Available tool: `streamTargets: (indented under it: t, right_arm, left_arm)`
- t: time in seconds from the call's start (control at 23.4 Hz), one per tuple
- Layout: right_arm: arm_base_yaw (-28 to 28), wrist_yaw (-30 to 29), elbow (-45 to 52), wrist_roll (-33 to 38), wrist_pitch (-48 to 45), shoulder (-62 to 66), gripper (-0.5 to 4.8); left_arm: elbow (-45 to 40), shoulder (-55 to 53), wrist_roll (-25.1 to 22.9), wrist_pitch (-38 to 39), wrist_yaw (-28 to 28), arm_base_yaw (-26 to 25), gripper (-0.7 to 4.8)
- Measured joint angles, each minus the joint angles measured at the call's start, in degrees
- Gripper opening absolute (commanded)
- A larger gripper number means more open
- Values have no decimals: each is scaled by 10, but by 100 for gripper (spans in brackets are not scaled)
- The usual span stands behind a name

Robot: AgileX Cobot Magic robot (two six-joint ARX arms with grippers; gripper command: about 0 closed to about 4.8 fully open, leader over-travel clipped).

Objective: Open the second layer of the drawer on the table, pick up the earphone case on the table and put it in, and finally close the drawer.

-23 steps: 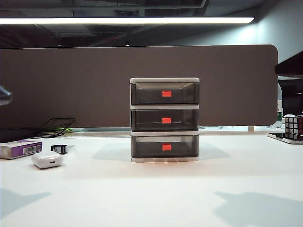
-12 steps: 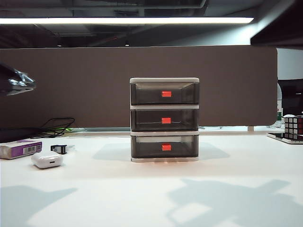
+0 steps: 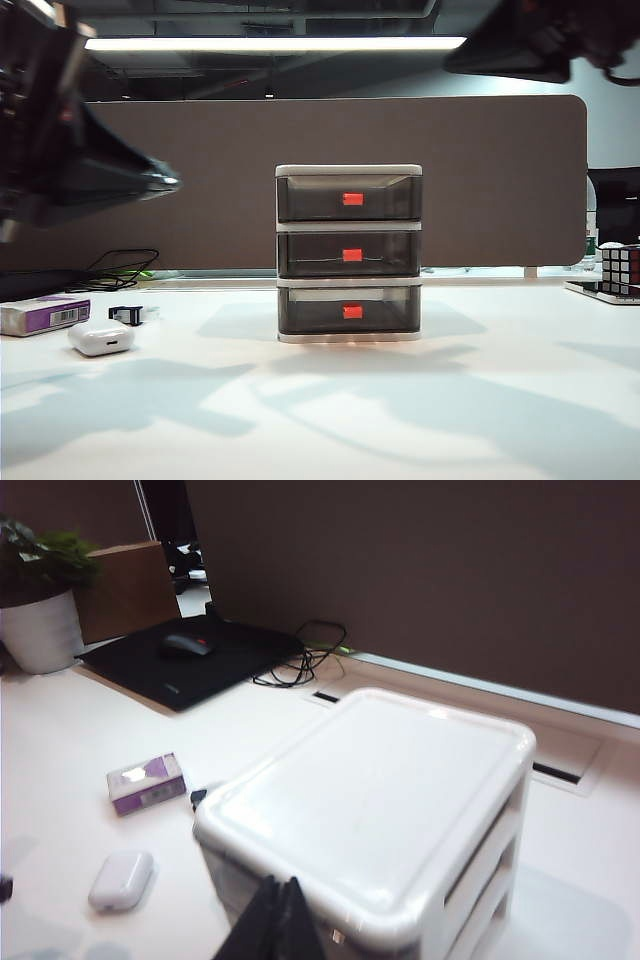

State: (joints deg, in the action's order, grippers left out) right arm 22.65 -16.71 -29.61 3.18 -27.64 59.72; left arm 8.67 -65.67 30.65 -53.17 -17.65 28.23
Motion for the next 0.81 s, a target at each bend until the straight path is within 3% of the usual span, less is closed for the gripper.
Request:
streamTargets:
  t: [0.13, 0.3, 0.51, 0.73, 0.81]
  right_arm:
    - [0, -14, -58, -1, -4, 68, -5]
    - [0, -28, -118, -2, -5, 143, -5]
    - [0, -44, -158, -5, -3, 196, -5]
    - [0, -64, -214, -15, -3, 258, -5]
    - [0, -71, -228, -15, -3, 275, -5]
  left_arm:
    - [14, -115, 40, -154, 34, 34, -6]
    - [50, -235, 51, -253, 123, 122, -6]
    - [86, -303, 66, -283, 268, 201, -6]
    - [113, -347, 150, -283, 428, 249, -4]
    - [130, -370, 181, -283, 453, 259, -3]
